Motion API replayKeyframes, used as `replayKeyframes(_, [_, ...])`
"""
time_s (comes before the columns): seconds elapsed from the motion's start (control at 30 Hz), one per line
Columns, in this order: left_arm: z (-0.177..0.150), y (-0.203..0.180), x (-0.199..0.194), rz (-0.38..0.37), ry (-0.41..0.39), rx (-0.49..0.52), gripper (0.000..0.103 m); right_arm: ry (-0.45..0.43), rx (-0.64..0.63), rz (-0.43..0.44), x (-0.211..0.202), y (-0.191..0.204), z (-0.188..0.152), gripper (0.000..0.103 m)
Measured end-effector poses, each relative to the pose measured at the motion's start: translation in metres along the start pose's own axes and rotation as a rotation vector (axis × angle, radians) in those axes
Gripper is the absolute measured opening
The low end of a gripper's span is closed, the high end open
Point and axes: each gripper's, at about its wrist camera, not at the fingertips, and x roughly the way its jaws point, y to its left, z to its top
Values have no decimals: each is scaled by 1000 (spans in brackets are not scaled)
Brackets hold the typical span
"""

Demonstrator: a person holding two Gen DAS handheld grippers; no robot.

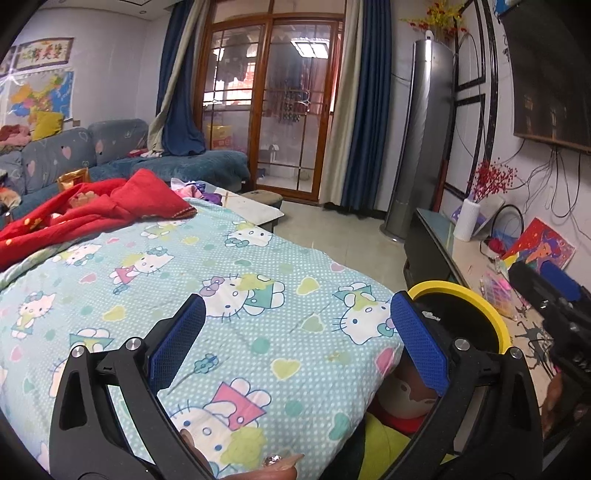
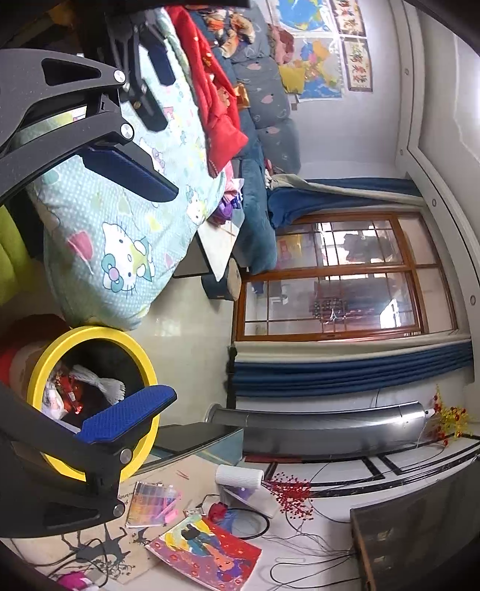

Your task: Collect trash

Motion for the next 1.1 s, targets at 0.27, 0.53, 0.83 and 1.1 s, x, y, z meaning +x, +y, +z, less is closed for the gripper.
replayKeyframes(0.27, [-3, 4, -4, -5, -18, -1, 92, -13, -12, -8, 0, 5, -5, 97])
replayKeyframes(0.53, [-4, 4, -4, -5, -16, -5, 92, -15, -20, -5, 1, 6, -6, 97])
replayKeyframes(0.83, [-5, 3, -5, -8, -20, -1, 92, -13, -24, -9, 3, 9, -7, 97])
replayKeyframes(1.1, [-5, 2, -5, -7, -20, -1, 92, -12, -28, -6, 2, 10, -8, 97])
